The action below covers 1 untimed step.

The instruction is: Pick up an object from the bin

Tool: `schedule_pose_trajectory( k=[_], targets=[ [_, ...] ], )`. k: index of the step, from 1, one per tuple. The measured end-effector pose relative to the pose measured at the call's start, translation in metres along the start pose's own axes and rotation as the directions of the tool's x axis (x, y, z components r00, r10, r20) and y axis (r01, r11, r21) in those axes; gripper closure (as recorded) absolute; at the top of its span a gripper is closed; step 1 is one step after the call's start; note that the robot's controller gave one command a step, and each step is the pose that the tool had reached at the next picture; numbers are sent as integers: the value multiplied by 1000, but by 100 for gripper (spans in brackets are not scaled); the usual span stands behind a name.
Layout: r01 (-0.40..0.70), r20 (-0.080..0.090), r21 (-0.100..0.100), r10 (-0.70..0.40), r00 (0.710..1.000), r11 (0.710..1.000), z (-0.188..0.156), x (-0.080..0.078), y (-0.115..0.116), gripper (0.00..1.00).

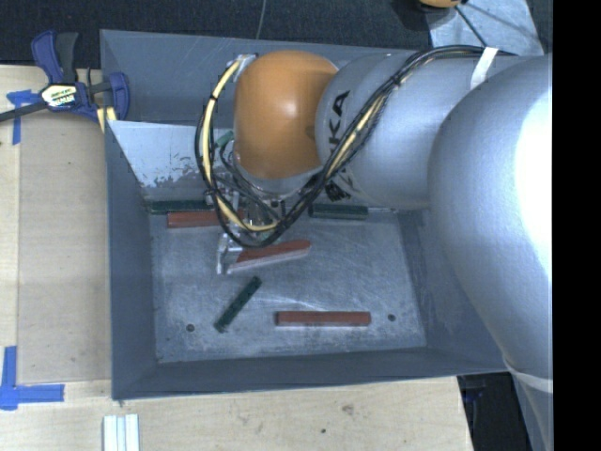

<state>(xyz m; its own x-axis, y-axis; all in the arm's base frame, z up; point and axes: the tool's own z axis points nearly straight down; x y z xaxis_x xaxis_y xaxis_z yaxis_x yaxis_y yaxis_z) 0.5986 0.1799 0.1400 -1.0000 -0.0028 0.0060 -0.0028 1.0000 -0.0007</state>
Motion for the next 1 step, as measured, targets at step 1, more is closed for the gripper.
schedule_pose_trajectory(
  k=[1],
  targets=[
    [-2,8,-2,2,1000,1000,-5,-2,0,0]
  ],
)
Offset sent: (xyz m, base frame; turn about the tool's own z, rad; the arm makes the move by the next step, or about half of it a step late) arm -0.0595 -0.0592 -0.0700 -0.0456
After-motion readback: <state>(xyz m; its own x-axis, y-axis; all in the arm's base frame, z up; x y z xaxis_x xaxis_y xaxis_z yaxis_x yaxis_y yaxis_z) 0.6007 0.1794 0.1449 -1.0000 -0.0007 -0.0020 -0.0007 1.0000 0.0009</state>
